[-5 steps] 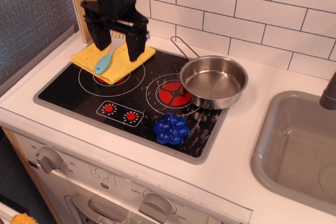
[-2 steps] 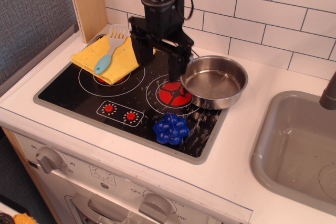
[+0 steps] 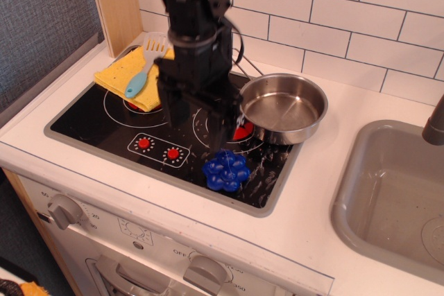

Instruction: Move the grapes between the pot and the cloth.

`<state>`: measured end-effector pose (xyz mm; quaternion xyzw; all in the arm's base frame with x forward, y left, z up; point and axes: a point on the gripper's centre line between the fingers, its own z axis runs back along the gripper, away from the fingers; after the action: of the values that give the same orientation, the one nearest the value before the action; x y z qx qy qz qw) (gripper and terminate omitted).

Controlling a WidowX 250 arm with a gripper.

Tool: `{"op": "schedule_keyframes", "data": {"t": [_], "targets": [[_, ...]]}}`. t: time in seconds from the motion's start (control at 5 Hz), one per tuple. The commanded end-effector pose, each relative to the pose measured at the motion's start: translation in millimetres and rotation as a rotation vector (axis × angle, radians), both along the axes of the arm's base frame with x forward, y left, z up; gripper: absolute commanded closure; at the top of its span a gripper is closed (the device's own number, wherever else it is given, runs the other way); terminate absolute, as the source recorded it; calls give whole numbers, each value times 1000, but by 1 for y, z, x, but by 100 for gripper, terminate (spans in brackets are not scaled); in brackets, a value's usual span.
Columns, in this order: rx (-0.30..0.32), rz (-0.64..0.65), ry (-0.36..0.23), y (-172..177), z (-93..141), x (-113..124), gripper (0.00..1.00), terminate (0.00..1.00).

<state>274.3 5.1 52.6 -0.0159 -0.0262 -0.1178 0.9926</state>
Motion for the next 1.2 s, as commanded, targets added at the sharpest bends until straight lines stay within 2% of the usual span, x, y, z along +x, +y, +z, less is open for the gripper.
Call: {"op": "schedule_keyframes", "data": {"t": [0.0, 0.2, 0.4, 0.6, 0.8, 1.0], "targets": [[11, -65, -33, -23, -13, -5, 0, 0], [27, -87, -62, -39, -15, -1, 0, 0], [46, -107, -43, -47, -24, 4, 0, 0], [59, -71, -19, -42, -34, 4, 100, 0], [68, -63, -10, -38, -33, 3, 100, 0], [35, -60, -101, -37, 2, 18, 100, 0]]}}
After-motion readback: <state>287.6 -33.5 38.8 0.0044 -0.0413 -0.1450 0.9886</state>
